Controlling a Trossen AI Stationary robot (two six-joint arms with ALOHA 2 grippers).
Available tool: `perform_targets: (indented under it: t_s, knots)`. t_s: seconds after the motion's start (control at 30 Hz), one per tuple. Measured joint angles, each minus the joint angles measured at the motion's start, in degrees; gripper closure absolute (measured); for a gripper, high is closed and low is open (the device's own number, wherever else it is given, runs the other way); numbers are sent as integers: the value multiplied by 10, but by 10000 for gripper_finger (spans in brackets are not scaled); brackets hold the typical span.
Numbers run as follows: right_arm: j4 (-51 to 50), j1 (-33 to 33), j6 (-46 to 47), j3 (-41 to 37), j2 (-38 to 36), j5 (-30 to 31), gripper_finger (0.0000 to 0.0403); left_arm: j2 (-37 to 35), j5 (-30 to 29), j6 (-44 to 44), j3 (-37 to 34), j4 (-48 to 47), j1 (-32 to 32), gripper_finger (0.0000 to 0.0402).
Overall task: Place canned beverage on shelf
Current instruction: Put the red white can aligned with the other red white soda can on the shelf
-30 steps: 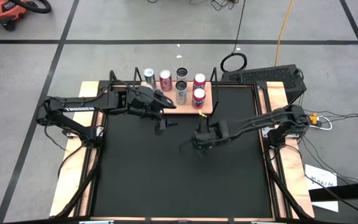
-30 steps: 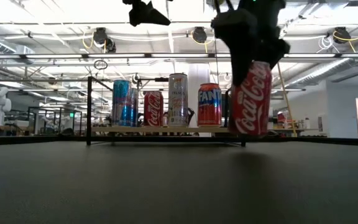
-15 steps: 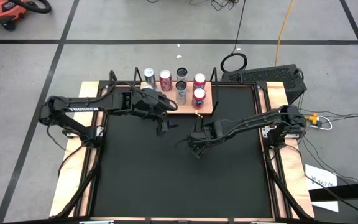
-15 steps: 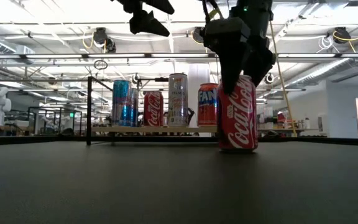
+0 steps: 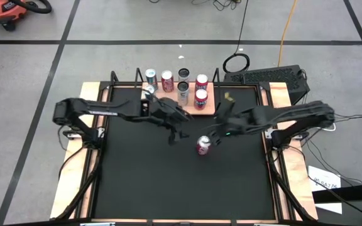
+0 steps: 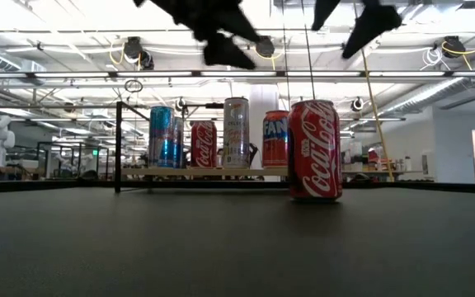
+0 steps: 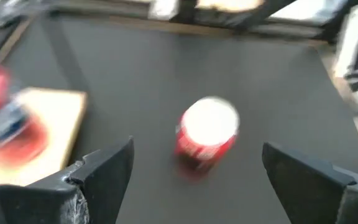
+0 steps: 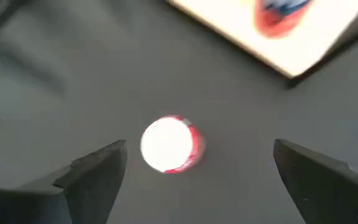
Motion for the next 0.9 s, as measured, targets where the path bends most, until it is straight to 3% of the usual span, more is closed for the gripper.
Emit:
perform_targets:
  t_s: [0.1, 0.3, 0.9]
  knots:
    - [-31, 0, 28, 0, -46, 36, 13, 37, 44, 0, 0, 72, -10, 47]
    - [-76, 5, 62, 0, -96, 79, 13, 84, 47, 0, 0, 162, -26, 47]
    - [-91, 9, 60, 0, -99, 82, 13, 184, 2, 0, 0, 222, -31, 47]
